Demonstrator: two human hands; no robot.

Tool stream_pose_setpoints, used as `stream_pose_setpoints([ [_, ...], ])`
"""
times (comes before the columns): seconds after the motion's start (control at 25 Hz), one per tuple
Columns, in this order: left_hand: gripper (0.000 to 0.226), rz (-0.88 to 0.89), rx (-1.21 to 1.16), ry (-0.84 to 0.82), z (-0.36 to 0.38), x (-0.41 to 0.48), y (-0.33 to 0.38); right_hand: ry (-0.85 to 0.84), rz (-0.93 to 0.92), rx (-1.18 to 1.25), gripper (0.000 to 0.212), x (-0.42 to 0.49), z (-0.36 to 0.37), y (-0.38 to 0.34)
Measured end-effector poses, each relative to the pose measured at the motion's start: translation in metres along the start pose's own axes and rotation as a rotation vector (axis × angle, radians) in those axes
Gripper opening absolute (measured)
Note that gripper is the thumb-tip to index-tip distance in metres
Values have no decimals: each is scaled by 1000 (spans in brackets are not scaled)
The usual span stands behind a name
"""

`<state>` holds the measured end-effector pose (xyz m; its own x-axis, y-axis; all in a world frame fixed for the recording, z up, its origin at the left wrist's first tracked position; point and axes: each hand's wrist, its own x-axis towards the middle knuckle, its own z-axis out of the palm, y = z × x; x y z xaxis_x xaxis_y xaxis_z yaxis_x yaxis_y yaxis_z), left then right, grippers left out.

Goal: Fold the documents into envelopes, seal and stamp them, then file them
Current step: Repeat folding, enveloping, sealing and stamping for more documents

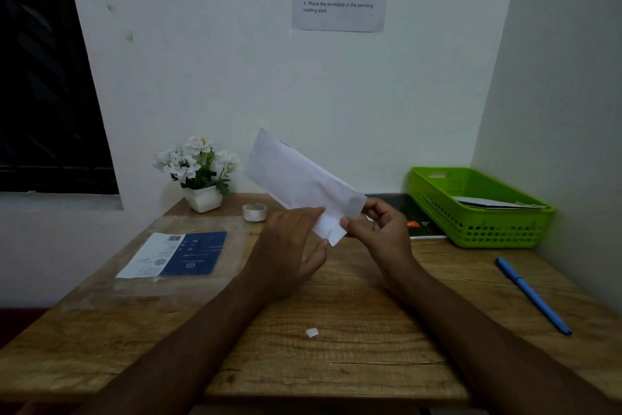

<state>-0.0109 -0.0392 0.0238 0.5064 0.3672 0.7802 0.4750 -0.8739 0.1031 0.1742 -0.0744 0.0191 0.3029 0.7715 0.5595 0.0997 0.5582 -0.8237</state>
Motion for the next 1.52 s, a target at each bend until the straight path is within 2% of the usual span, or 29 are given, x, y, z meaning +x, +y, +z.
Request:
stream_pose_setpoints([
  [0.24,54,-82,-340,-115,-3,-1,0,-204,-245,-350,44,-11,18,-6],
  [0.4,29,-210,-512,27,0,-2,-6,-348,-370,-537,56,-15,23,-2],
  [0.48,21,-255,-481,115,0,-1,-15,-403,-378,-612,57,-13,23,-1],
  [0.56,17,-288,-414,167,-1,0,-28,-310,-336,-669,50,-8,20,2],
  [0.68,20,-391,-438,205,-3,-2,-45,17,-187,-648,36,0,10,5],
  [0.8,26,-525,-563,231,-4,-3,-52,247,-16,-719,49,9,-8,10],
  [0.84,27,-576,-625,242,-5,-2,-54,289,67,-655,55,13,-15,11],
  [0.92,28,-681,-774,245,-7,0,-57,332,221,-368,62,19,-26,8],
  [1.0,27,-778,-883,206,-8,0,-60,353,324,-195,60,22,-34,7],
  [1.08,25,-837,-948,141,-10,-3,-62,358,374,-212,49,24,-42,10],
  [1.16,24,-859,-993,59,-11,-6,-64,323,403,-214,29,25,-52,12],
  [1.24,19,-847,-931,-14,-15,-8,-68,246,449,-222,21,26,-64,12],
  [1.36,29,-822,-772,-110,-18,-9,-72,132,493,-414,14,28,-79,10],
  [1.52,40,-873,-753,-263,-21,-9,-74,-17,503,-756,14,27,-89,15],
])
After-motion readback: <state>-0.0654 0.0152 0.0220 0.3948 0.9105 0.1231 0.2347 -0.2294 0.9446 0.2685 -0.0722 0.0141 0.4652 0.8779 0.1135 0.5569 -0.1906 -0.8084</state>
